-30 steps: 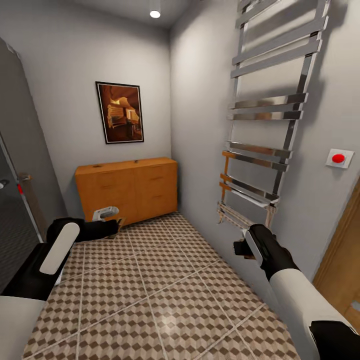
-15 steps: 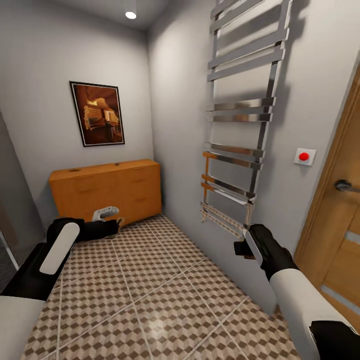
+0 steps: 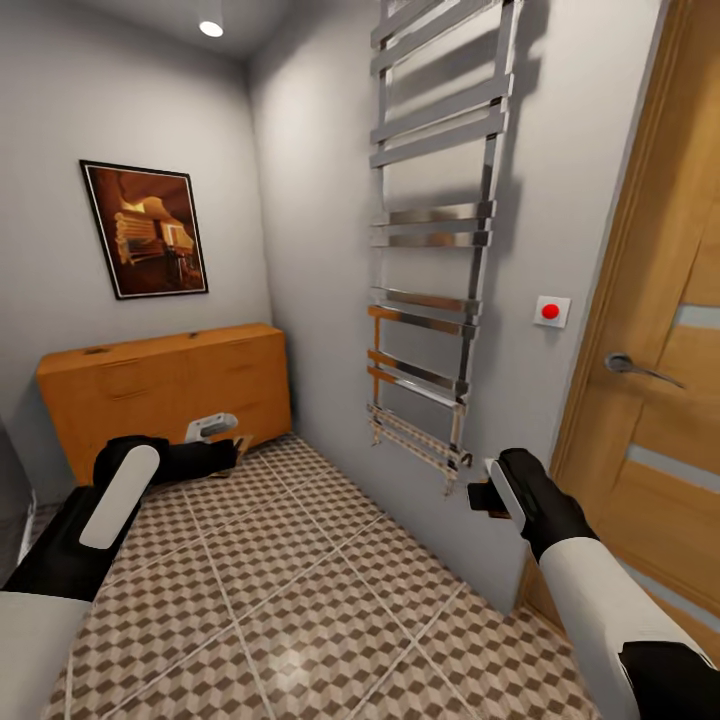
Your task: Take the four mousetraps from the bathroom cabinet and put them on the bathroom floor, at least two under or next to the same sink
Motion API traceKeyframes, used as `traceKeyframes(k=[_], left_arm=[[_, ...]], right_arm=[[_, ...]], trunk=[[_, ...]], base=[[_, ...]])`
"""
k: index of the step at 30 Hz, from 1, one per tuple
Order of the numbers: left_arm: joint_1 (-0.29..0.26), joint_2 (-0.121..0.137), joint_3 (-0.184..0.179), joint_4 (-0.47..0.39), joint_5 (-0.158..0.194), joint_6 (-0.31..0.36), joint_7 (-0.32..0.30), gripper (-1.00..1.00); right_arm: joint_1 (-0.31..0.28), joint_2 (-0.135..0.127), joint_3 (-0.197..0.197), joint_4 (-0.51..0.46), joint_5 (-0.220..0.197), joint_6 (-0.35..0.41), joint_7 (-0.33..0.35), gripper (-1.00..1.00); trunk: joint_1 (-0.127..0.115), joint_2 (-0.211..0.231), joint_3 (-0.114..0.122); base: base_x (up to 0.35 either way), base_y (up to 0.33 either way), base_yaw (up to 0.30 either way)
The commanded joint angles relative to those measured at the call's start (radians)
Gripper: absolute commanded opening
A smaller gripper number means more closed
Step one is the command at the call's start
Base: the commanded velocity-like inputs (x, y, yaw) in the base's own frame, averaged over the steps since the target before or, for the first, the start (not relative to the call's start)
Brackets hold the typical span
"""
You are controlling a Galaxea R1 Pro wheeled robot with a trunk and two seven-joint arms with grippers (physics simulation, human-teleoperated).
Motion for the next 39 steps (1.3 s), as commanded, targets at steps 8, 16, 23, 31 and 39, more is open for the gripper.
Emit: traceKeyframes(k=[8, 16, 23, 31, 39], left_arm=[[-0.001, 0.000, -0.014, 0.059, 0.011, 0.005, 0.011, -1.00], [-0.001, -0.011, -0.038, 0.144, 0.011, 0.006, 0.010, -1.00], [-0.001, -0.029, -0.044, 0.194, 0.009, 0.004, 0.013, -1.00], [-0.001, -0.054, -0.045, 0.246, -0.056, 0.000, 0.015, -1.00], [-0.001, -0.086, -0.045, 0.264, -0.124, -0.001, 0.015, -1.00]], right_arm=[[-0.001, 0.000, 0.001, -0.001, -0.006, 0.003, -0.008, -1.00], [-0.001, 0.000, 0.001, -0.001, -0.006, 0.003, -0.008, -1.00], [-0.001, 0.000, 0.001, -0.001, -0.006, 0.003, -0.008, -1.00], [-0.001, -0.001, 0.001, -0.001, -0.006, 0.003, -0.008, -1.00], [-0.001, -0.002, 0.001, -0.001, -0.006, 0.003, -0.008, -1.00]], trunk=[[0.000, -0.001, 0.004], [0.000, -0.001, 0.009], [0.000, -0.001, 0.013], [0.000, -0.001, 0.018], [0.000, -0.001, 0.023]], base=[[0.000, 0.000, -0.238], [0.000, 0.000, -0.237], [0.000, 0.000, -0.237], [0.000, 0.000, -0.237], [0.000, 0.000, -0.237]])
